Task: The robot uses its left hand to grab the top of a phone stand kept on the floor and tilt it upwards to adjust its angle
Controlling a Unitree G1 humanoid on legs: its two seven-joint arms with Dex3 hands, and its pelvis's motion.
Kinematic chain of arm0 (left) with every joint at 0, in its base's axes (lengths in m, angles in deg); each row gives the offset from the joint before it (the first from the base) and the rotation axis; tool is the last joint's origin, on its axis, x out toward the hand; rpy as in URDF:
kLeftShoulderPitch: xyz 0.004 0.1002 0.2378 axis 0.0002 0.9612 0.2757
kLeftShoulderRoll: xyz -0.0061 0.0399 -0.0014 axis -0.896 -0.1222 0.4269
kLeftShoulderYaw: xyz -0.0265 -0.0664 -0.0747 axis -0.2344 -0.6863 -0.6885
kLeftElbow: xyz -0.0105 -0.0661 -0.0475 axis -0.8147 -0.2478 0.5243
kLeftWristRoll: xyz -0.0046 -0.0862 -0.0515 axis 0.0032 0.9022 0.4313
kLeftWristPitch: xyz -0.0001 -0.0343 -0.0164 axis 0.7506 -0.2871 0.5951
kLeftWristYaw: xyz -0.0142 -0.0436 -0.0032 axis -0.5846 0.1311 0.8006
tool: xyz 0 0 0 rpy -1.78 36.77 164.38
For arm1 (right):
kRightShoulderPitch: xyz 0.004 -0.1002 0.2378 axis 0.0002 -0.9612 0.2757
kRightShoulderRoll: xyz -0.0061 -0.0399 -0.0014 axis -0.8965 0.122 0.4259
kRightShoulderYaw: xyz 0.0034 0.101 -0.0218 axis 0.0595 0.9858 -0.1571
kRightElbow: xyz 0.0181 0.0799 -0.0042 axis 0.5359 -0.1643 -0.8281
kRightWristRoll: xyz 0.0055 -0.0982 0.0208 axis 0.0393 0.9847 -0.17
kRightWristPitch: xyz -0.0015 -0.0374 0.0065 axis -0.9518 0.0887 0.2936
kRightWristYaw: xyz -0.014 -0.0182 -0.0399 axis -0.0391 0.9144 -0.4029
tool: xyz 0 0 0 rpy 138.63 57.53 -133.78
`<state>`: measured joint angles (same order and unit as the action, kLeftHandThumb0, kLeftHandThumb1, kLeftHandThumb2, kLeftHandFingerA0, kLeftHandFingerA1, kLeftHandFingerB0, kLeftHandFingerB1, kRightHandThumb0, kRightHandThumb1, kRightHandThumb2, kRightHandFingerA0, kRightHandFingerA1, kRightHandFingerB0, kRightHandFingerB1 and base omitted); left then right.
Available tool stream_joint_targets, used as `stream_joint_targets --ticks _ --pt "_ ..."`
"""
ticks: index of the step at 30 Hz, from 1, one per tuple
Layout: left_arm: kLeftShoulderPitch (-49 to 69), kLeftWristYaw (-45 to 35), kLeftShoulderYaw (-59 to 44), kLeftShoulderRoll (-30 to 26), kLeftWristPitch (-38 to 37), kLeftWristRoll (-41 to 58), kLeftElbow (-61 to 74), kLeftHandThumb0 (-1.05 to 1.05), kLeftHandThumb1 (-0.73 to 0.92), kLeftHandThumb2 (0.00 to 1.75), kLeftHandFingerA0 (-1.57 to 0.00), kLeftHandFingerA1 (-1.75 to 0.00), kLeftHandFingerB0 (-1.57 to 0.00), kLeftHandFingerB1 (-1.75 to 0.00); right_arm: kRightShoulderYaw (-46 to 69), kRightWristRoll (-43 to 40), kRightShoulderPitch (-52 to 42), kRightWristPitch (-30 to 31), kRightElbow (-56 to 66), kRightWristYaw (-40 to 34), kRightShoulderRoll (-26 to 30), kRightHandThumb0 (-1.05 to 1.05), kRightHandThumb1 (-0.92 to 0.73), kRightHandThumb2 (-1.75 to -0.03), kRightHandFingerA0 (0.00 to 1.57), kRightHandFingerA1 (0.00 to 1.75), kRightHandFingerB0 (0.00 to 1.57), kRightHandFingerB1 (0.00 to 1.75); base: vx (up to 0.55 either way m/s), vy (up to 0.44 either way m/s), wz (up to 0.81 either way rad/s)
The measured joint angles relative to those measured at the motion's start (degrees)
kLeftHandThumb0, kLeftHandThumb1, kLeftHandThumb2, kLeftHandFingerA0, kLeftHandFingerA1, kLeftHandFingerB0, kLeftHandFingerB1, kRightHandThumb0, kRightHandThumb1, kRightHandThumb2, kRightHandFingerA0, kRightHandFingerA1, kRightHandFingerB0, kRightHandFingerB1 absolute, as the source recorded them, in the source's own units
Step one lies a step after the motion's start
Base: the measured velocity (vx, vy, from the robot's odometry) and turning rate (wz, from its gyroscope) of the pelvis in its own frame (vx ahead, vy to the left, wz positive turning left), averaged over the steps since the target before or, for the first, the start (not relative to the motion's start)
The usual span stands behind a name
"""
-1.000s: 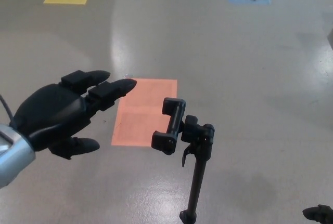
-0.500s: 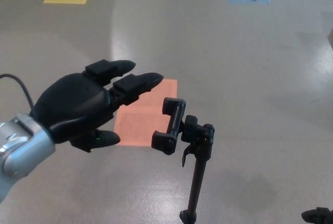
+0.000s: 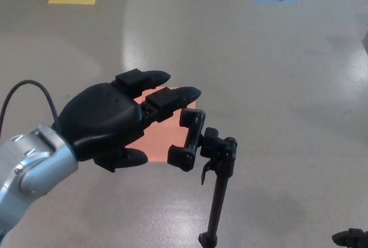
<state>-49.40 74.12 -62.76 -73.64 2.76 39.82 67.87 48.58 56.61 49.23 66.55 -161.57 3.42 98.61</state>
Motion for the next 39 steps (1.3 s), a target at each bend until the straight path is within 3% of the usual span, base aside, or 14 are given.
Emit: stream_joint_targets --ticks 1,8,9,12,13,14,15,39 --pt "0.0 -0.02 0.04 0.03 0.0 -0.04 0.0 -0.24 0.46 0.69 -0.05 -0.27 -0.01 -0.19 -0.02 0.03 0.0 0.01 0.0 0.01 0.0 -0.62 -0.74 -0.62 0.21 0.35 0.24 0.31 0.0 0.0 0.0" --pt "0.69 -0.47 0.39 0.16 0.08 -0.74 0.44 -0.25 0.46 0.69 -0.05 -0.27 -0.01 -0.18 -0.19 0.25 0.04 0.29 0.0 0.42 0.0 -0.6 -0.74 -0.62 0.21 0.35 0.26 0.32 0.0 0.0 0.0" --pt "0.78 -0.48 0.45 0.22 0.08 -0.8 0.43 -0.2 0.53 0.57 -0.05 -0.25 0.0 -0.22 -0.19 0.26 0.07 0.36 0.0 0.52 0.0 -0.6 -0.74 -0.62 0.22 0.35 0.26 0.31 0.0 0.0 0.0" --pt "0.83 -0.49 0.66 0.44 0.11 -1.05 0.3 -0.24 0.46 0.69 -0.05 -0.28 -0.01 -0.18 -0.18 0.27 0.31 0.51 0.0 0.88 0.0 -0.61 -0.74 -0.62 0.23 0.35 0.26 0.31 0.0 0.0 0.0" --pt "0.84 -0.49 0.69 0.48 0.13 -1.1 0.25 -0.23 0.53 0.56 -0.05 -0.26 0.0 -0.2 -0.19 0.27 0.37 0.52 0.01 0.94 0.0 -0.61 -0.75 -0.63 0.22 0.34 0.26 0.31 0.0 0.0 0.0" --pt "0.84 -0.49 0.73 0.52 0.15 -1.17 0.01 -0.23 0.53 0.56 -0.05 -0.26 0.0 -0.2 -0.3 0.35 0.58 0.68 0.0 1.07 0.0 -0.61 -0.75 -0.63 0.22 0.34 0.26 0.31 0.0 0.0 0.0" --pt "0.83 -0.49 0.74 0.52 0.15 -1.19 -0.13 -0.24 0.46 0.68 -0.04 -0.28 -0.02 -0.17 -0.43 0.43 0.75 0.8 0.0 1.12 -0.01 -0.6 -0.75 -0.63 0.21 0.33 0.25 0.3 0.0 0.0 0.0" --pt "0.04 -0.4 0.71 0.5 0.07 -1.36 -2.62 -0.26 0.46 0.69 -0.05 -0.27 0.0 -0.18 -1.4 1.13 2.36 1.79 0.01 2.2 -0.23 -0.6 -0.74 -0.63 0.25 0.34 0.29 0.31 0.0 0.0 0.0"
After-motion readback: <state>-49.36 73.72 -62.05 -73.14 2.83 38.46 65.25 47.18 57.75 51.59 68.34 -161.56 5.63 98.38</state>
